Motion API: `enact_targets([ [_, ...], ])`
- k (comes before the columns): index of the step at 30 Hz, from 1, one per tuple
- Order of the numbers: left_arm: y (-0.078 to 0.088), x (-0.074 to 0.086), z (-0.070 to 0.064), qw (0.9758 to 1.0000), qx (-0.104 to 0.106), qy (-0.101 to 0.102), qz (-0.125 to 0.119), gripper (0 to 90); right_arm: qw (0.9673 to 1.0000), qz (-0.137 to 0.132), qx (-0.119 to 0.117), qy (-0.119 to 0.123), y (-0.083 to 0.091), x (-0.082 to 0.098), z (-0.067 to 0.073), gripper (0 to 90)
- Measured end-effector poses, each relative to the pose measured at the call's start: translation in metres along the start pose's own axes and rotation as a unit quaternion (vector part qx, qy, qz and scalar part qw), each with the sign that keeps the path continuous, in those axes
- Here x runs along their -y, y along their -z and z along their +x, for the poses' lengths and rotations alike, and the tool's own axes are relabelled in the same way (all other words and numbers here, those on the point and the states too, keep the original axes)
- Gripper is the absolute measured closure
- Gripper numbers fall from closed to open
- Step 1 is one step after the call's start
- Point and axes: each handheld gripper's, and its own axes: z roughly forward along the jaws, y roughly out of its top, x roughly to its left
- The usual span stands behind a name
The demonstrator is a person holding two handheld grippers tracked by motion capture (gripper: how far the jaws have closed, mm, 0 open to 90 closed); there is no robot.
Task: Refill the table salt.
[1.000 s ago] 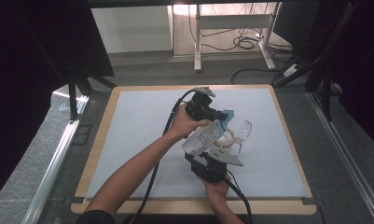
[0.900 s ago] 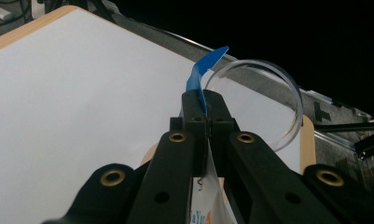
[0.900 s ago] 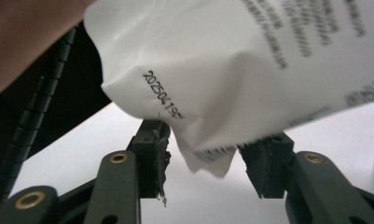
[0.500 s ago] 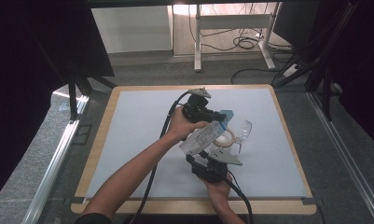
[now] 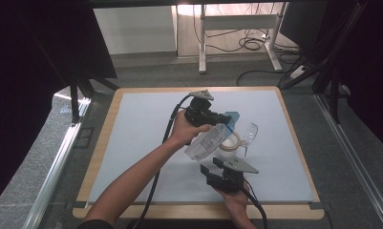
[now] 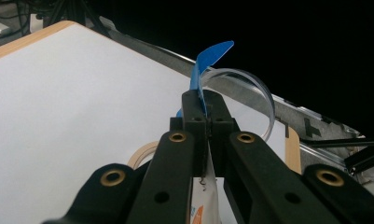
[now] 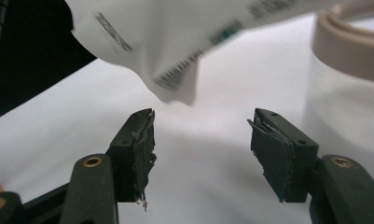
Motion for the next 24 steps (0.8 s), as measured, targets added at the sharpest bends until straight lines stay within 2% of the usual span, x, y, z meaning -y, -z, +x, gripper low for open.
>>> enact_targets([
  [8,0.007,0.005,0.003,1.0000,-0.005,0.005,-0.007,90.0,0.9998,-0.006,0.016,-0.007,0.020,0.005,-0.015,40.2],
  [15,0.015,0.015,0.007,0.9998,-0.007,0.011,-0.018,89.9,0.9996,-0.009,0.026,-0.009,0.025,0.006,-0.022,40.3],
  [19,0.025,0.021,0.008,0.9993,-0.009,0.012,-0.034,90.0,0.9995,-0.012,0.027,-0.005,0.026,0.005,-0.022,40.3],
  [24,0.047,0.029,0.011,0.9981,-0.017,0.012,-0.059,90.0,0.9994,-0.014,0.032,0.000,0.028,0.005,-0.023,40.3],
])
